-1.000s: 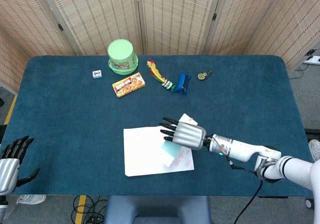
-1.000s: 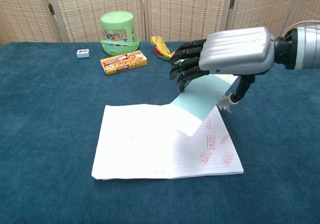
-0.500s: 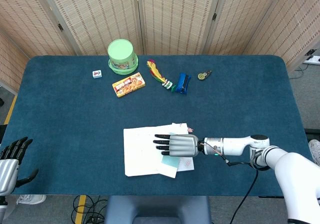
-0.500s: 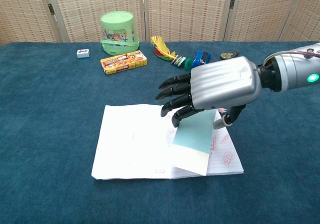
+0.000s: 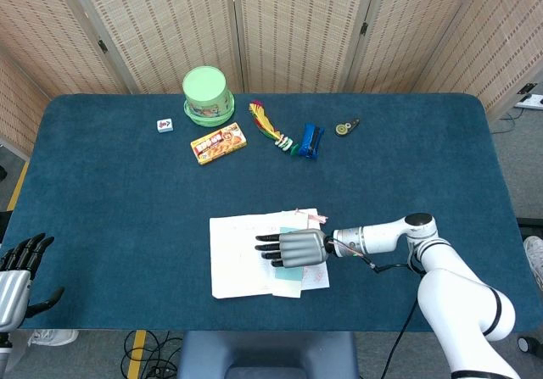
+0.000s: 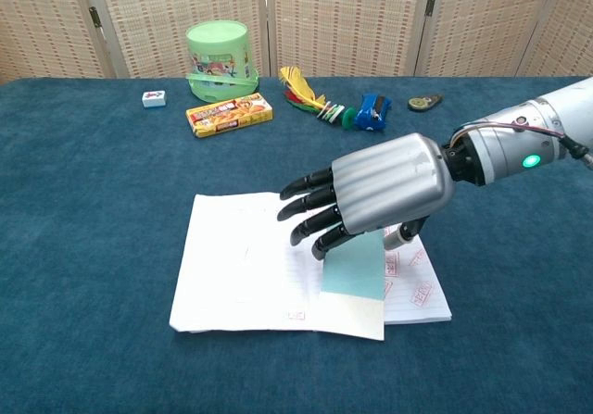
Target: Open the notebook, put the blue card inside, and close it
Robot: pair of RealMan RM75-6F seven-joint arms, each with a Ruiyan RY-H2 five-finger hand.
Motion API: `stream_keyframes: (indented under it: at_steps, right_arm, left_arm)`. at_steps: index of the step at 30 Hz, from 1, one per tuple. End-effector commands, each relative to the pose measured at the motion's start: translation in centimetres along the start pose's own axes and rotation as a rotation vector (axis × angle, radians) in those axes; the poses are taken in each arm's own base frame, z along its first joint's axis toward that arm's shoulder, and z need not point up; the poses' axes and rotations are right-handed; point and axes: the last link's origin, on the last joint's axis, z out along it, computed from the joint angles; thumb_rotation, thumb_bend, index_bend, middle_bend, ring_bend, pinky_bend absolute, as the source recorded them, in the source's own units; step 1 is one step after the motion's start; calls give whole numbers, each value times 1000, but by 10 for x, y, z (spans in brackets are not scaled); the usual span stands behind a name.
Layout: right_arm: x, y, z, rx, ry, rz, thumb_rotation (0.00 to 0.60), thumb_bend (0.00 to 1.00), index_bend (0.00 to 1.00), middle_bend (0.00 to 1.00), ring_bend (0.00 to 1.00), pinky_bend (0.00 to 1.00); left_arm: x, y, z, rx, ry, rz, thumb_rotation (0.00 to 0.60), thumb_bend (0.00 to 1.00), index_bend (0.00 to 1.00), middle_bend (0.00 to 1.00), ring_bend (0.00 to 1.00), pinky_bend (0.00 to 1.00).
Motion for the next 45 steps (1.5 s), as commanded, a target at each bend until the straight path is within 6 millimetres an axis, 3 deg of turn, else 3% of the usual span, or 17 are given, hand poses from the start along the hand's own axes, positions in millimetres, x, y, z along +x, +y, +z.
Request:
stream_keyframes:
  at_steps: [1,11,22,25,30,37,42,45]
  right_arm:
    - [-1,1,9,11,6,1,600,147,368,150,0,0]
    - [3,15,18,-11,9,-24,600,106,368,101,0,0]
    - [6,13,20,17,22,-41,600,72,358,74,0,0]
    - [5,13,19,10,22,-42,600,72,312,67,0,0]
    - [5,16,17,-9,28,-46,600,72,112,38,0,0]
    - [6,23,9,-82,44,-33,600,80,66,38,0,0]
    - [2,25,-13,-218,70,77,600,317,76,55,0,0]
    - [-2,24,-28,-290,63,135,600,468,147,63,0,0]
  left_arm:
    - [0,0,0,1,-1,1,600,277,124,97,110,174]
    - [0,-1,1,6,-3,1,600,277,123,97,110,174]
    - [0,-2,0,12,-3,1,600,277,123,97,110,174]
    - [-1,-1,-1,10,-3,0,600,277,123,97,110,174]
    - [0,-1,-1,9,0,-2,600,277,123,97,110,174]
    - [2,-2,-1,9,4,-2,600,277,123,97,110,174]
    - [2,-1,1,1,11,-6,600,277,123,97,110,174]
    - [3,1,2,-8,13,-9,600,277,123,97,110,173]
